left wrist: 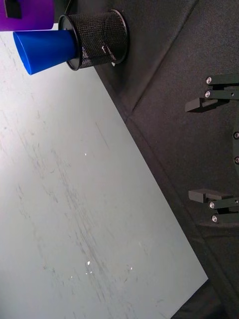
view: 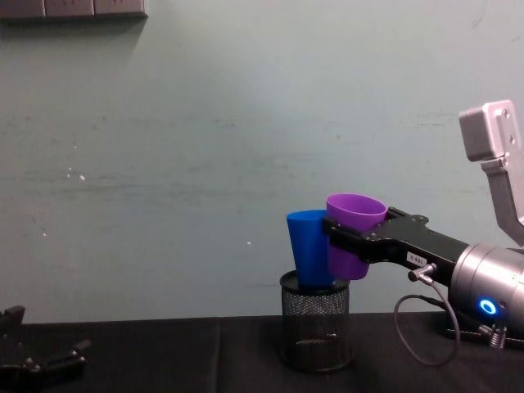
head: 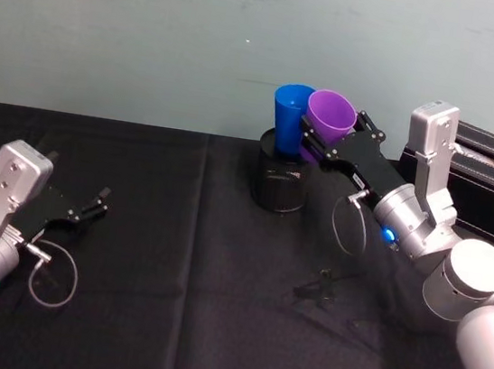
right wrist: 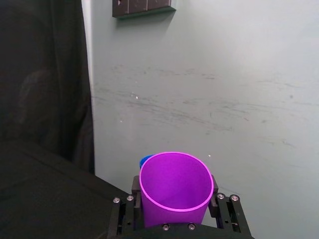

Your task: Pick up one cup with a gripper and tap it against the other cup.

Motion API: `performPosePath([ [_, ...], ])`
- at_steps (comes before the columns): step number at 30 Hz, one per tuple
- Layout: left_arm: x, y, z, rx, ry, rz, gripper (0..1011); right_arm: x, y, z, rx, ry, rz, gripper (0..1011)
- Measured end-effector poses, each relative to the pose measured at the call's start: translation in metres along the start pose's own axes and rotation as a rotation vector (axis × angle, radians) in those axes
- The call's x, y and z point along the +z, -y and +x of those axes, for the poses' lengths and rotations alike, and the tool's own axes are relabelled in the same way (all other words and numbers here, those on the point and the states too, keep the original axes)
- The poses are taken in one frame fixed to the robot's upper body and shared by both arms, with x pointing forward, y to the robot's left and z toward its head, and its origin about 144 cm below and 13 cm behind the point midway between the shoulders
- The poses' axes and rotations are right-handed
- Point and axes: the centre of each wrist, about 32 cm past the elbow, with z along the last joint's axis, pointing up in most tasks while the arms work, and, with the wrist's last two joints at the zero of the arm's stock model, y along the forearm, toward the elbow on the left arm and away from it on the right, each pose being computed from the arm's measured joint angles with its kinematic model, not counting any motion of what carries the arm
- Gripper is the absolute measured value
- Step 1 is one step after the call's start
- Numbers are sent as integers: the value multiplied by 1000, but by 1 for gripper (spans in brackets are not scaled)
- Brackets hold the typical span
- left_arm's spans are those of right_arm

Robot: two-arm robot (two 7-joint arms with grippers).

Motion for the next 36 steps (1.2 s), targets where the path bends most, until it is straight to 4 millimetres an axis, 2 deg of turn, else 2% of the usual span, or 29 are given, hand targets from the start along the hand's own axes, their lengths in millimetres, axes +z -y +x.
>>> performPosePath([
  [17, 0, 0, 0, 0, 0, 0, 1011, 4, 4, 1, 1, 4, -5, 739],
  [23, 0, 0, 0, 0, 0, 0, 1011, 9, 12, 2, 0, 11, -19, 739],
  [36, 0, 0, 0, 0, 0, 0, 1011, 14, 44, -4, 13, -6, -32, 739],
])
